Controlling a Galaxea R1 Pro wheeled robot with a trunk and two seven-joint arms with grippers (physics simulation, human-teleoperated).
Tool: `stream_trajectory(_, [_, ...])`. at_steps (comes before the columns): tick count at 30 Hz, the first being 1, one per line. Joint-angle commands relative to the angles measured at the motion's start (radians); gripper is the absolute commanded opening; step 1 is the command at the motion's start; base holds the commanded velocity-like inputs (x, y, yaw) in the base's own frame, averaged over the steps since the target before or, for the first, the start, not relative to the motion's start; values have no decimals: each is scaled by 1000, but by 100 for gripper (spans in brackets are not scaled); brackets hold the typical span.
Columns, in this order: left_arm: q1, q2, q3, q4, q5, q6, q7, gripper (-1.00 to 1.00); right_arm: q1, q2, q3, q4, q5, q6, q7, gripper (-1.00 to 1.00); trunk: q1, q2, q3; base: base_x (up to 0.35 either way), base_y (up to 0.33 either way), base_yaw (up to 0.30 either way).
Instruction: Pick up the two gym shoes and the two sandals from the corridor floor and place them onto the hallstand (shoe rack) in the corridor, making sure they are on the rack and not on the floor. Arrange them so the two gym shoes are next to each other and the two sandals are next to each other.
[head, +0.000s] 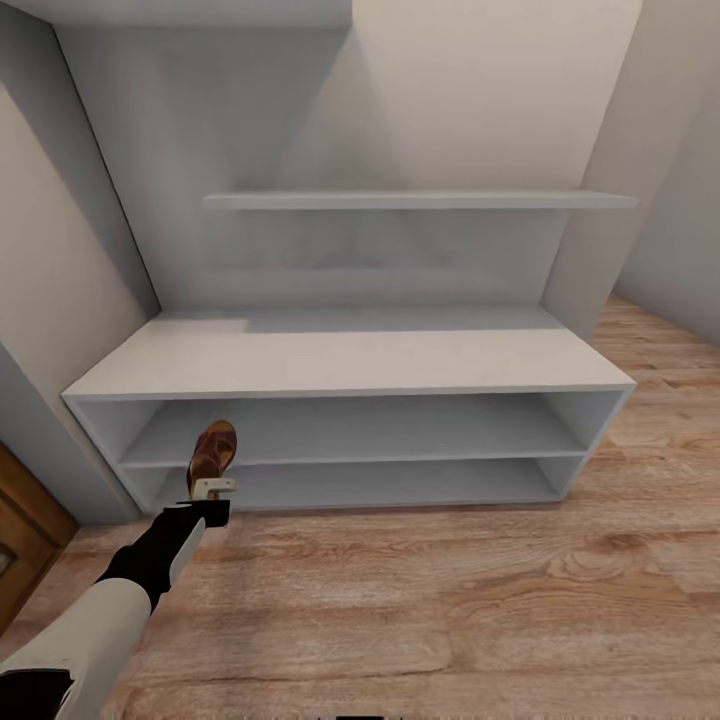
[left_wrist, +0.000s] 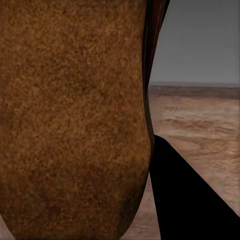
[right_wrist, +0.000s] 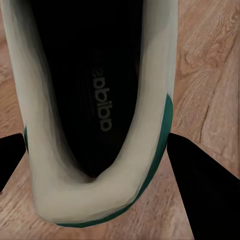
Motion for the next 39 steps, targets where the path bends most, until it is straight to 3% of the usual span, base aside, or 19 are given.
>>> stream_trajectory(1, [0, 1, -3, -1, 4, 6, 4, -100, -1, 0, 0, 0, -2, -2, -1, -100, 0, -1, -5, 0, 0, 0])
stream_trajectory(6, [0, 1, -3, 0, 4, 6, 11, -100, 0, 0, 1, 1, -1, -2, -1, -100, 2, -2, -24, 0, 0, 0])
stream_trajectory(17, [0, -3, -9, 0, 3, 5, 51, -100, -1, 0, 2, 2, 0, -3, -1, -100, 2, -2, -24, 20, 0, 0])
stream_trajectory(25, [-1, -13, -11, 1, 5, 3, 112, -100, 0, 0, 2, 2, 0, -3, -1, -100, 2, -2, -24, 289, 0, 0])
stream_trajectory(39, [-2, -12, -14, 1, 4, 5, 117, -100, -1, 0, 2, 2, 0, -3, -1, -100, 2, -2, -24, 247, 0, 0])
